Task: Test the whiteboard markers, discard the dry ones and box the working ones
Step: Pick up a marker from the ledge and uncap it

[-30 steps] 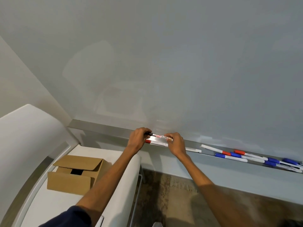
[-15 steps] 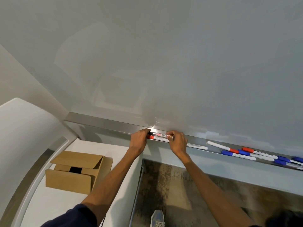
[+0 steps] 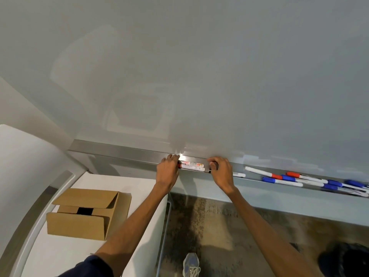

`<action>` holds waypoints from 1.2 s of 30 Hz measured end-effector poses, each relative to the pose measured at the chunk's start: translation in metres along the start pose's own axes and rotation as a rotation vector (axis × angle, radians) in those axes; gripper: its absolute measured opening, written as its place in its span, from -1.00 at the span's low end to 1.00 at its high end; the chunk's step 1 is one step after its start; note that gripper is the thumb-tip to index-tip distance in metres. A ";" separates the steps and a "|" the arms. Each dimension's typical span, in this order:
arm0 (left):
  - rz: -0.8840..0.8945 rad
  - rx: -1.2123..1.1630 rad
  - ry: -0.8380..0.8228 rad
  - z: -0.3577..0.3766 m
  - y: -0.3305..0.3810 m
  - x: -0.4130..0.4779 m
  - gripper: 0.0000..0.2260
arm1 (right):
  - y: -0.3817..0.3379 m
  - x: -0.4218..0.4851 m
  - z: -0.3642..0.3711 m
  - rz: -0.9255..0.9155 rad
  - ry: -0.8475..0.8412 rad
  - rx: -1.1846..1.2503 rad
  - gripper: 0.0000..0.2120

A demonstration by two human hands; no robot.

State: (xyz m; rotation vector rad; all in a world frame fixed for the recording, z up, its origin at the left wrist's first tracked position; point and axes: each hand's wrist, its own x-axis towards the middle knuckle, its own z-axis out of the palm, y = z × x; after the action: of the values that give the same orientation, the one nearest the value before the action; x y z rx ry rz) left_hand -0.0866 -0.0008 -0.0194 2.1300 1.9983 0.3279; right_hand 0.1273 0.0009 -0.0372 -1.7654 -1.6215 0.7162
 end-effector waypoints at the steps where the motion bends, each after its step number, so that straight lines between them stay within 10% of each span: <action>1: 0.010 0.002 0.001 0.001 0.005 0.001 -0.75 | 0.003 -0.001 -0.007 -0.003 0.007 -0.001 -0.83; 24: 0.335 0.140 -0.127 0.051 0.113 0.000 -0.73 | 0.049 -0.018 -0.059 -0.083 -0.215 -0.317 -0.79; 36: 0.431 -0.387 -0.140 0.016 0.127 -0.004 -0.87 | 0.023 -0.028 -0.103 -0.158 -0.221 -0.264 -0.73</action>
State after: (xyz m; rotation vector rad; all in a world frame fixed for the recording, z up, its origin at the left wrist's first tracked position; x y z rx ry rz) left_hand 0.0386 -0.0125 0.0030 2.2278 1.2629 0.5607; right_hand 0.2169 -0.0372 0.0122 -1.7592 -2.0605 0.6661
